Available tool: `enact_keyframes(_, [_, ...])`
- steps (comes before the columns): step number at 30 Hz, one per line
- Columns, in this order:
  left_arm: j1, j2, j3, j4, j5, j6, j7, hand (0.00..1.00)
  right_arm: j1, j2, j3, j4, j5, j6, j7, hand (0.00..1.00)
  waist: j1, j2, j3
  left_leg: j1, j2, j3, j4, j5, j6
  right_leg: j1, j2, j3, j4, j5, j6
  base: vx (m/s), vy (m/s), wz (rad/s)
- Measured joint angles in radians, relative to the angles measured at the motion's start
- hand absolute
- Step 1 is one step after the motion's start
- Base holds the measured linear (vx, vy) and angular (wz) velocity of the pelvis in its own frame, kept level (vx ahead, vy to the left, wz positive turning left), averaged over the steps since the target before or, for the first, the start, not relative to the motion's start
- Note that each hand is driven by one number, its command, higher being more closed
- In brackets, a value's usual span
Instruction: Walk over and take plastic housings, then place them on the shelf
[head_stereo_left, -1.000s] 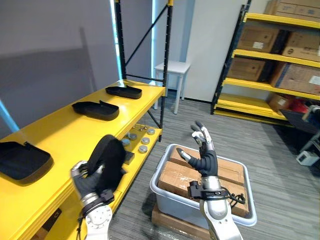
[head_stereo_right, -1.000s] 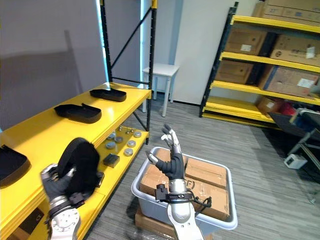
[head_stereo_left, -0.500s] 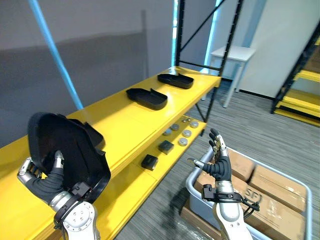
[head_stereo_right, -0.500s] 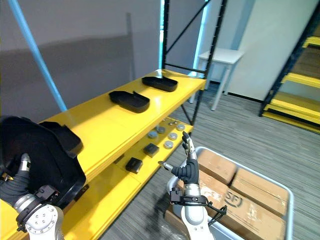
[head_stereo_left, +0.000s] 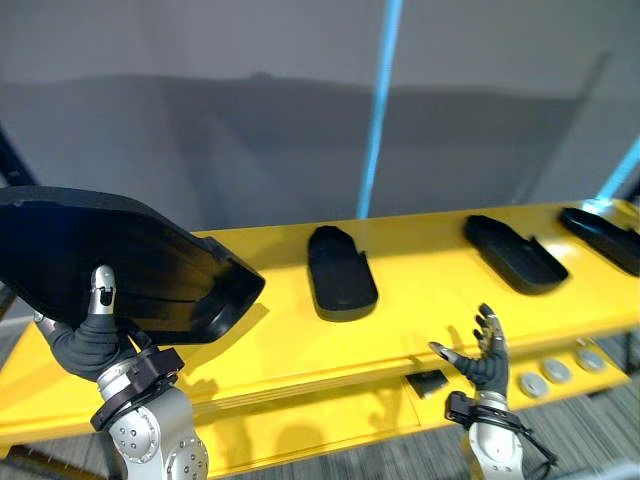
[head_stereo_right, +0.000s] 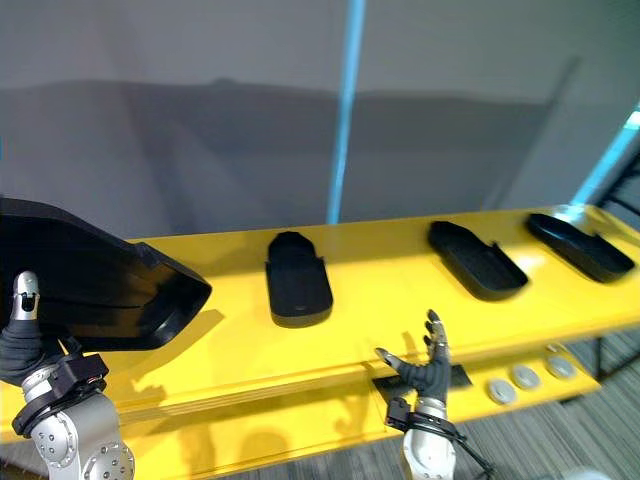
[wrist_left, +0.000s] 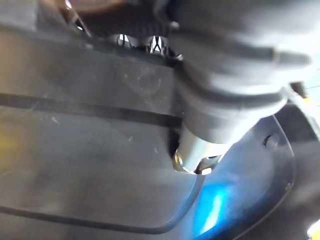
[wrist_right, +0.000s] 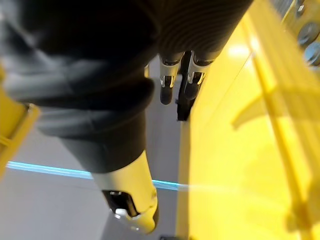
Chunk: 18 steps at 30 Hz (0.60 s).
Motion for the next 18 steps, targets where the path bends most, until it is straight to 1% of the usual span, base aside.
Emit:
enact_keyframes(1, [-0.002, 0.011, 0.016, -0.009, -0.025, -0.001, -0.032, 1.00, 0.005, -0.019, -0.010, 0.000, 0.000, 0.007, 0.002, 0.00, 0.009, 0.023, -0.004, 0.000, 0.031, 0.003, -0.006, -0.009, -0.014, 0.018, 0.026, -0.021, -0.040, 0.008, -0.011, 0.17, -0.201, 0.16])
enact_keyframes(2, [-0.003, 0.034, 0.040, -0.020, -0.043, -0.002, -0.060, 1.00, 0.006, -0.027, -0.013, -0.001, -0.001, 0.008, 0.007, 0.00, 0.008, 0.039, -0.008, 0.001, 0.049, 0.003, -0.014, -0.009, -0.017, 0.032, 0.045, -0.032, -0.067, 0.014, -0.021, 0.13, -0.148, 0.12])
enact_keyframes(4, [-0.003, 0.070, 0.073, -0.019, -0.058, -0.001, -0.091, 1.00, 0.021, -0.025, -0.025, -0.003, -0.001, 0.008, 0.018, 0.00, 0.005, 0.040, -0.008, 0.004, 0.064, 0.002, -0.019, -0.007, -0.023, 0.052, 0.060, -0.046, -0.093, 0.018, -0.027, 0.11, -0.107, 0.12])
enact_keyframes(5, [0.002, 0.085, 0.095, -0.017, -0.061, 0.000, -0.092, 1.00, 0.035, -0.024, -0.028, -0.007, -0.001, 0.008, 0.021, 0.00, 0.008, 0.040, -0.008, 0.005, 0.067, 0.001, -0.023, -0.008, -0.025, 0.058, 0.063, -0.049, -0.105, 0.019, -0.030, 0.08, -0.041, 0.08])
enact_keyframes(7, [0.009, 0.108, 0.119, -0.010, -0.062, 0.000, -0.092, 1.00, 0.042, -0.024, -0.029, -0.007, -0.001, 0.008, 0.032, 0.00, 0.009, 0.043, -0.006, -0.002, 0.064, -0.003, -0.024, -0.007, -0.027, 0.064, 0.061, -0.054, -0.120, 0.021, -0.032, 0.04, 0.018, 0.19])
enact_keyframes(8, [0.010, 0.136, 0.116, 0.016, -0.063, 0.001, -0.092, 1.00, 0.054, -0.024, -0.036, -0.007, -0.001, 0.008, 0.037, 0.00, 0.005, 0.044, -0.003, -0.012, 0.060, 0.012, -0.017, -0.003, -0.032, 0.080, 0.047, -0.083, -0.133, 0.021, -0.031, 0.02, 0.073, 0.71])
enact_keyframes(9, [0.002, 0.159, 0.101, 0.056, -0.064, 0.006, -0.094, 1.00, 0.066, -0.024, -0.047, -0.007, -0.001, 0.008, 0.042, 0.00, -0.004, 0.044, -0.002, -0.035, 0.056, 0.102, 0.003, 0.006, -0.031, 0.094, 0.022, -0.121, -0.142, 0.021, -0.031, 0.01, 0.095, 0.82])
enact_keyframes(10, [-0.004, 0.165, 0.099, 0.073, -0.067, 0.011, -0.096, 1.00, 0.067, -0.023, -0.057, -0.007, -0.001, 0.008, 0.045, 0.00, -0.006, 0.040, 0.006, -0.038, 0.061, 0.176, 0.007, 0.004, -0.019, 0.107, 0.011, -0.137, -0.146, 0.021, -0.031, -0.02, 0.104, 0.81])
enact_keyframes(11, [-0.005, 0.177, 0.099, 0.105, -0.070, 0.020, -0.097, 1.00, 0.069, -0.023, -0.073, -0.008, -0.001, 0.009, 0.048, 0.00, -0.005, 0.040, 0.014, -0.036, 0.109, 0.356, 0.039, -0.007, 0.000, 0.126, -0.005, -0.157, -0.152, 0.022, -0.030, -0.01, 0.081, 0.52])
enact_keyframes(12, [-0.004, 0.179, 0.098, 0.120, -0.069, 0.026, -0.098, 1.00, 0.071, -0.027, -0.079, -0.009, -0.001, 0.009, 0.048, 0.00, -0.007, 0.044, 0.013, -0.037, 0.135, 0.425, 0.058, -0.007, -0.001, 0.131, -0.010, -0.164, -0.152, 0.022, -0.030, 0.02, 0.119, 0.52])
enact_keyframes(13, [-0.003, 0.191, 0.098, 0.149, -0.069, 0.041, -0.100, 1.00, 0.070, -0.041, -0.082, -0.009, -0.001, 0.009, 0.048, 0.00, -0.012, 0.050, 0.015, -0.039, 0.145, 0.471, 0.073, -0.008, -0.008, 0.138, -0.024, -0.170, -0.151, 0.022, -0.028, 0.02, 0.190, 0.40])
enact_keyframes(14, [-0.004, 0.232, 0.099, 0.189, -0.069, 0.055, -0.112, 1.00, 0.070, -0.046, -0.082, -0.017, -0.001, 0.009, 0.049, 0.00, -0.016, 0.048, 0.016, -0.051, 0.126, 0.461, 0.081, -0.002, -0.016, 0.136, -0.039, -0.167, -0.153, 0.025, -0.022, 0.01, 0.227, 0.39])
enact_keyframes(15, [-0.005, 0.265, 0.098, 0.213, -0.068, 0.065, -0.115, 1.00, 0.070, -0.042, -0.081, -0.027, -0.001, 0.009, 0.049, 0.00, -0.024, 0.047, 0.015, -0.058, 0.116, 0.452, 0.084, -0.002, -0.016, 0.133, -0.047, -0.166, -0.156, 0.025, -0.021, -0.02, 0.254, 0.37])
enact_keyframes(16, [-0.017, 0.350, 0.091, 0.275, -0.068, 0.086, -0.123, 1.00, 0.070, -0.036, -0.081, -0.053, -0.001, 0.008, 0.049, 0.00, -0.034, 0.042, 0.014, -0.080, 0.097, 0.439, 0.090, 0.002, -0.010, 0.121, -0.064, -0.161, -0.158, 0.025, -0.021, -0.02, 0.223, 0.39])
enact_keyframes(17, [-0.049, 0.442, 0.069, 0.361, -0.068, 0.109, -0.134, 1.00, 0.068, -0.036, -0.081, -0.062, -0.001, 0.008, 0.049, 0.00, -0.035, 0.039, 0.013, -0.092, 0.085, 0.430, 0.094, 0.004, -0.007, 0.122, -0.072, -0.160, -0.172, 0.030, -0.013, -0.02, 0.199, 0.30])
enact_keyframes(18, [-0.067, 0.485, 0.057, 0.401, -0.070, 0.124, -0.137, 1.00, 0.067, -0.036, -0.080, -0.062, -0.001, 0.008, 0.049, 0.00, -0.034, 0.037, 0.012, -0.096, 0.081, 0.428, 0.095, 0.005, -0.006, 0.123, -0.075, -0.160, -0.179, 0.038, -0.001, -0.04, 0.148, 0.22])
